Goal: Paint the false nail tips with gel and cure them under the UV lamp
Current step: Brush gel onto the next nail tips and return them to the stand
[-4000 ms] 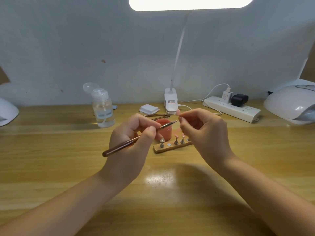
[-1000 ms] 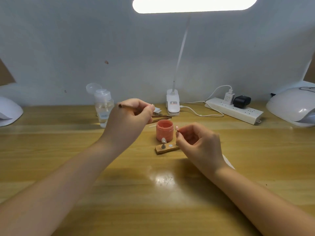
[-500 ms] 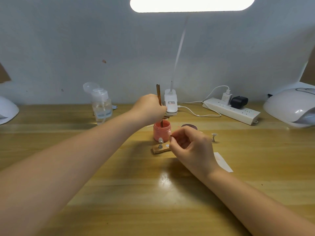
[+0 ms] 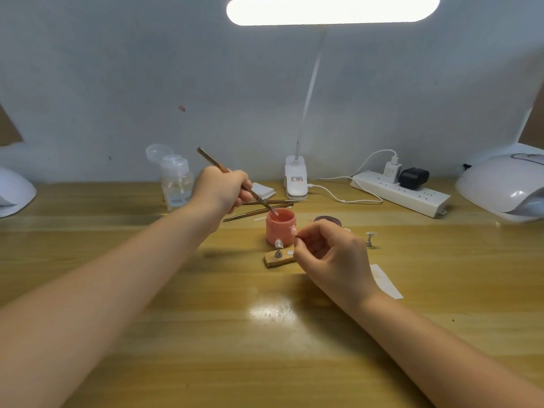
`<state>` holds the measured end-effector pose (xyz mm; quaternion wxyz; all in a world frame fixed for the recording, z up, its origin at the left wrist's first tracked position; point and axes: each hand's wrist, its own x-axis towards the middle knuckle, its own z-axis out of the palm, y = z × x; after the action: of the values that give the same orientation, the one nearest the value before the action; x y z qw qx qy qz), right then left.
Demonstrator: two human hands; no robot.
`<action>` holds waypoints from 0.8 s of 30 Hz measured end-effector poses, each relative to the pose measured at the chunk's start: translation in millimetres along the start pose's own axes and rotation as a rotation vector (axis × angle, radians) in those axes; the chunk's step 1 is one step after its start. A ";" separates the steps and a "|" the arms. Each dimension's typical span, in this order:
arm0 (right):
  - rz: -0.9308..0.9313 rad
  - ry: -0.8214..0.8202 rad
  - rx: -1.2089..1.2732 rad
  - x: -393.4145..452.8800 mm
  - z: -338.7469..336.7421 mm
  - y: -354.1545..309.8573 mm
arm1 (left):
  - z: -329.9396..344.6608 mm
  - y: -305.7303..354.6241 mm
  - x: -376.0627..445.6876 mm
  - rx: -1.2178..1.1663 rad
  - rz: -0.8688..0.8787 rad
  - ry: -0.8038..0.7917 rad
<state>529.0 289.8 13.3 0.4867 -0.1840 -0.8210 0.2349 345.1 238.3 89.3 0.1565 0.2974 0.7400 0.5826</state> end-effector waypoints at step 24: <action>0.230 0.052 0.401 19.0 -18.1 -22.6 | -22.3 -19.2 -98.4 -0.089 0.780 -0.123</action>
<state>534.7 285.1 47.2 0.5046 -0.1818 -0.7187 0.4425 403.4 157.2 65.7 -0.0196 0.5835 0.5347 0.6109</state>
